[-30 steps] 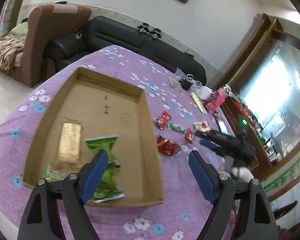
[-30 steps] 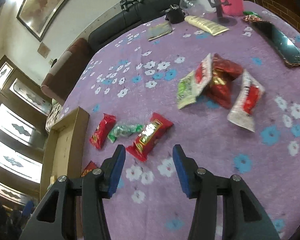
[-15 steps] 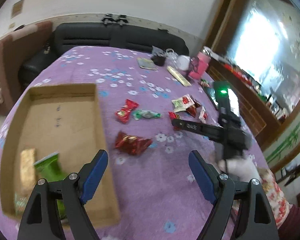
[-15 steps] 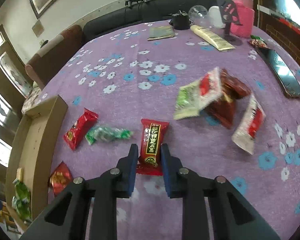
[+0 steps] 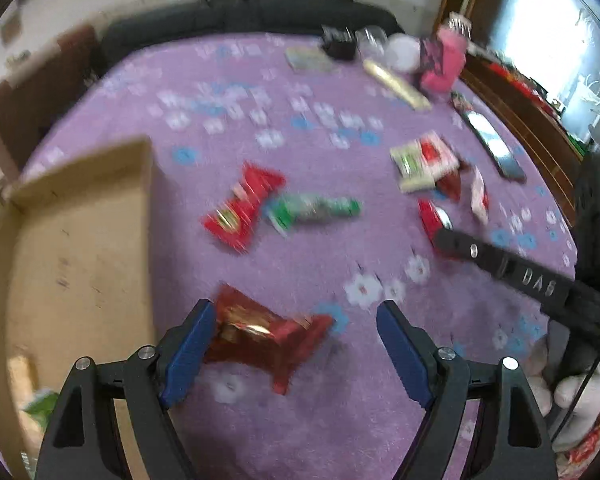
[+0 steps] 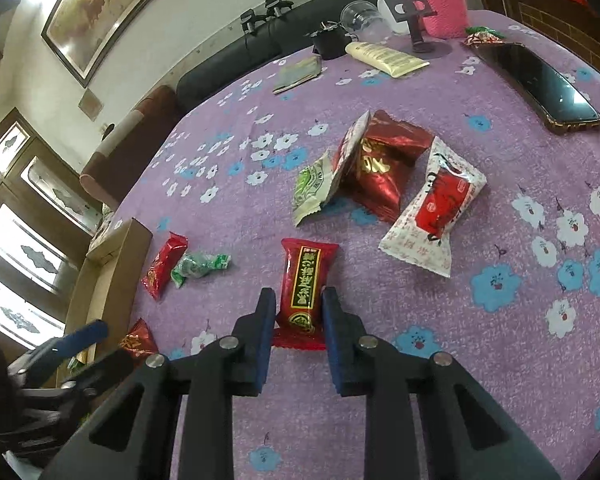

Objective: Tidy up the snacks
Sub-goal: 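Grasp a red candy wrapper with the left tool while the right grasps a red packet, then carry both red snacks over the tray and open both tools to drop them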

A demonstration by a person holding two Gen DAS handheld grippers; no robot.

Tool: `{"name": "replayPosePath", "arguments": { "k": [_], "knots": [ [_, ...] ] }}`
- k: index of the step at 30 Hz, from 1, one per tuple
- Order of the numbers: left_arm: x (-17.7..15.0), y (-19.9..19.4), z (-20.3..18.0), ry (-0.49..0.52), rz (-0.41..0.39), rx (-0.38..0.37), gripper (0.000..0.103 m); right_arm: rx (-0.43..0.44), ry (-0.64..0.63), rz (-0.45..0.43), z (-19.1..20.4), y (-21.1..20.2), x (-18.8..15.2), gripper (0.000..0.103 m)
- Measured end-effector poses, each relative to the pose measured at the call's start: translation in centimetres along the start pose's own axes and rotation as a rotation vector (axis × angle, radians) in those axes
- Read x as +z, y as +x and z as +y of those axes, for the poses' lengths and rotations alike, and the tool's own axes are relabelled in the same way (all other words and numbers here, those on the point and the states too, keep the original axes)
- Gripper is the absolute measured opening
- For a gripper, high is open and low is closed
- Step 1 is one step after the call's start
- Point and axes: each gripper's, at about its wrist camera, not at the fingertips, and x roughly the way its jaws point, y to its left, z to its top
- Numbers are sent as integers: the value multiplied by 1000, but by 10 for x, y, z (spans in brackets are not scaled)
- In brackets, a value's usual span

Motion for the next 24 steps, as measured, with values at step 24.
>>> {"name": "replayPosePath", "arguments": {
  "k": [24],
  "knots": [
    [-27,-5,-31,60,-65,-145,36,7,-19,2,7,-1,-3,22]
  ]
}}
